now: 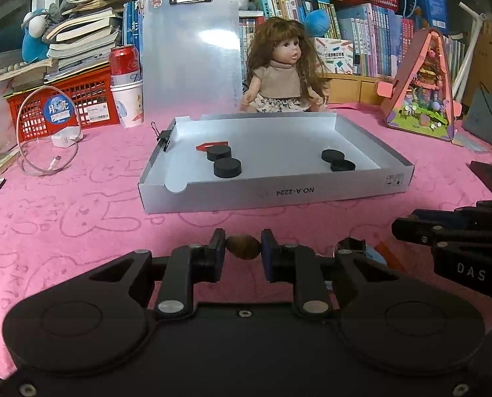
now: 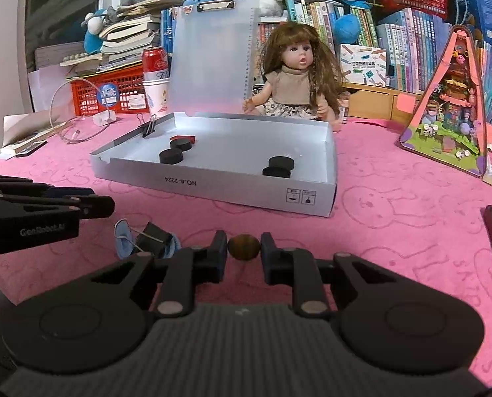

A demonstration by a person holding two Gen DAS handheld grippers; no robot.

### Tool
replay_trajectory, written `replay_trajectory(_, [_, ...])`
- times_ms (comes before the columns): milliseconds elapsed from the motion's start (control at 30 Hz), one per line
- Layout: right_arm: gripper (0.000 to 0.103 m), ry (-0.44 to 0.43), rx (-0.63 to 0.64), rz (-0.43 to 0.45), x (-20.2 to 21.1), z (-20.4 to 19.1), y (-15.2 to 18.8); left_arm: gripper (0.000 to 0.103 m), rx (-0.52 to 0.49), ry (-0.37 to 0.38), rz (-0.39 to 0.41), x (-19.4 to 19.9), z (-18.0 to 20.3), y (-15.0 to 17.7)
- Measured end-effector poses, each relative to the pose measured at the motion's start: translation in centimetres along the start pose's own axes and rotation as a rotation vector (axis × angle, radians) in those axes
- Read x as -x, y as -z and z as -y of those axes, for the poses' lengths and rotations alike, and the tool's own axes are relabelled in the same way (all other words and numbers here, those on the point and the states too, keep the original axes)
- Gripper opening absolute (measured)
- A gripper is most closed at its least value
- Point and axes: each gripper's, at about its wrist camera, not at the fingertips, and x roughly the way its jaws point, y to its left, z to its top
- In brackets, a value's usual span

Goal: Organize rigid objects
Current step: 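Grasp a brown nut with the left tool while the right tool grasps another nut, then carry the held brown nuts with both tools over the white tray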

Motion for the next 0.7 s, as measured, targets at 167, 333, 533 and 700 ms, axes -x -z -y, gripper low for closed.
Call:
replay_trajectory(167, [0.026, 0.015, -0.014, -0.008, -0.3, 0.1, -0.6, 0.021, 0.008, 0.001, 0.003, -0.2, -0.1, -0.7])
replay_trajectory(333, [0.026, 0.028, -0.030, -0.005, -0.5, 0.5, -1.2, 0.021, 0.021, 0.003, 0.016, -0.4, -0.3, -1.6])
replay_trajectory(533, [0.026, 0.048, -0.050, 0.001, -0.9, 0.9, -2.2, 0.021, 0.029, 0.013, 0.035, -0.9, -0.5, -2.9])
replay_trajectory(700, [0.026, 0.055, -0.070, -0.003, -1.4, 1.3, -3.0, 0.021, 0.031, 0.013, 0.046, -1.4, -0.8, -4.0])
